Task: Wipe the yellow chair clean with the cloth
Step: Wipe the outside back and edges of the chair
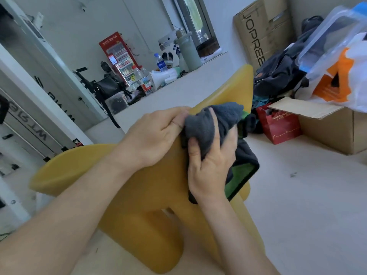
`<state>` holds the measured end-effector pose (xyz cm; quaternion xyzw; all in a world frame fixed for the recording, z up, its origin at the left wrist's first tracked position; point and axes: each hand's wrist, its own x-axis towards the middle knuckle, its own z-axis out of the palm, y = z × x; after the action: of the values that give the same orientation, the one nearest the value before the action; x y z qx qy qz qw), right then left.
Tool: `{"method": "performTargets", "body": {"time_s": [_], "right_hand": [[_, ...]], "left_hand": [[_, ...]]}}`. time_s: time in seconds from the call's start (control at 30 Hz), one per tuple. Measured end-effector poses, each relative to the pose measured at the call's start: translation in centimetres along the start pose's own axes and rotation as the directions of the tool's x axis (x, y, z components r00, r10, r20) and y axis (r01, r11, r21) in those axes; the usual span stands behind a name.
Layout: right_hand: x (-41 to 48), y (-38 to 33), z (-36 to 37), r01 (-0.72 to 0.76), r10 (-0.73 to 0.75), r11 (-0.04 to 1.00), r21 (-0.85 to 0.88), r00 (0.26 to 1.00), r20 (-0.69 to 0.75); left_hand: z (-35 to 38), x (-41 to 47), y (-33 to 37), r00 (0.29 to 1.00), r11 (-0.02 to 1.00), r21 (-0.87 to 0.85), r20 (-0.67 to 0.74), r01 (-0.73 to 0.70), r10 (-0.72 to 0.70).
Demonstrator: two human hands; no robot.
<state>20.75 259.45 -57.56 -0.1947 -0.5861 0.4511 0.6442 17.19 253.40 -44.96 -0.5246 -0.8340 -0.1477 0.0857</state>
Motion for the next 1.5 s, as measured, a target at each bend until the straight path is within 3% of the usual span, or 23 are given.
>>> {"method": "performTargets", "body": {"time_s": [0.17,0.3,0.4,0.47,0.53,0.57,0.63,0.7,0.8,0.9,0.93,0.97,1.0,1.07,1.1,1.13,1.17,1.23,1.3,1.33,1.4,1.5], "right_hand": [[1.9,-0.2,-0.9,-0.041,0.037,0.999,-0.024,0.992,-0.124],[2.9,-1.1,-2.6,-0.112,0.099,0.989,-0.095,0.986,-0.134],[4.2,-1.2,-4.7,-0.200,0.230,0.929,-0.311,0.971,0.066],[6.1,-1.0,-7.0,-0.201,0.396,0.825,-0.528,0.873,0.285],[8.3,-0.4,-9.0,-0.189,0.473,0.774,-0.604,0.807,0.354],[8.8,0.0,-9.4,-0.161,0.409,0.813,-0.559,0.842,0.352],[7.9,0.7,-8.2,0.005,0.073,0.971,-0.238,0.946,0.316],[5.3,1.0,-5.6,0.127,-0.126,0.992,0.010,0.968,0.218],[3.0,0.7,-2.3,0.201,-0.201,0.980,0.008,0.978,0.058],[1.7,3.3,-0.7,0.355,-0.364,0.930,-0.096,0.926,-0.098],[0.7,5.2,-0.4,0.311,-0.319,0.947,-0.079,0.940,-0.122],[-0.5,6.8,-0.4,0.160,-0.161,0.987,-0.017,0.977,-0.138],[-1.5,7.9,-0.7,-0.083,0.094,0.993,0.084,0.986,-0.139],[-2.5,8.9,-1.0,-0.495,0.523,0.840,0.222,0.848,-0.087],[-2.5,8.7,-0.8,-0.557,0.587,0.797,0.234,0.805,-0.083],[-2.2,7.5,-0.7,-0.539,0.573,0.807,0.241,0.813,-0.102],[-1.7,5.4,-0.4,-0.432,0.477,0.865,0.255,0.866,-0.149],[-1.1,0.8,0.7,-0.090,0.136,0.976,0.197,0.963,-0.233],[-0.9,-1.2,1.7,0.213,-0.201,0.977,0.030,0.954,-0.222],[-1.0,-0.9,1.8,0.298,-0.301,0.954,-0.043,0.931,-0.208],[-1.5,2.0,1.8,0.286,-0.297,0.955,-0.081,0.929,-0.221],[-2.2,5.3,1.6,-0.007,0.028,0.998,0.068,0.950,-0.312]], "left_hand": [[0.2,0.8,1.9,0.992,0.991,-0.033,0.022,0.129,-0.128],[0.4,1.8,2.7,0.990,0.981,0.129,-0.029,0.144,-0.141],[0.3,2.9,3.1,0.986,0.972,0.168,-0.027,0.164,-0.162],[0.2,3.3,3.1,0.987,0.975,0.154,0.003,0.161,-0.163],[0.2,3.5,2.9,0.987,0.983,0.097,0.030,0.153,-0.157],[0.2,3.5,2.8,0.987,0.986,0.071,0.045,0.153,-0.157],[0.1,3.7,2.6,0.985,0.987,0.024,0.061,0.158,-0.159],[0.0,3.9,2.3,0.985,0.988,-0.023,0.083,0.156,-0.153],[-0.5,3.9,1.6,0.987,0.992,-0.094,0.143,0.084,-0.070],[-1.7,2.0,0.2,0.976,0.980,-0.161,0.200,0.115,-0.081],[-2.0,1.1,-0.4,0.969,0.982,-0.138,0.229,0.131,-0.097],[-2.1,0.5,-1.0,0.966,0.989,-0.094,0.243,0.117,-0.091],[-2.0,0.1,-1.2,0.967,0.994,-0.062,0.245,0.091,-0.074],[-1.8,-0.2,-1.0,0.977,0.995,-0.073,0.208,0.063,-0.046],[-1.6,0.1,-1.1,0.982,0.996,-0.080,0.187,0.049,-0.034],[-1.5,0.2,-1.1,0.985,0.996,-0.087,0.171,0.037,-0.021],[-1.4,0.3,-1.1,0.988,0.996,-0.088,0.157,0.028,-0.014],[-1.4,0.2,-1.1,0.993,0.995,-0.092,0.117,0.029,-0.018],[-1.5,0.0,-0.8,0.996,0.988,-0.149,0.080,0.039,-0.027],[-1.5,-0.1,-0.6,0.995,0.984,-0.169,0.090,0.059,-0.045],[-2.1,-0.5,-0.6,0.986,0.985,-0.135,0.144,0.103,-0.083],[-2.5,-1.6,-1.2,0.982,0.995,-0.013,0.162,0.101,-0.097]]}}
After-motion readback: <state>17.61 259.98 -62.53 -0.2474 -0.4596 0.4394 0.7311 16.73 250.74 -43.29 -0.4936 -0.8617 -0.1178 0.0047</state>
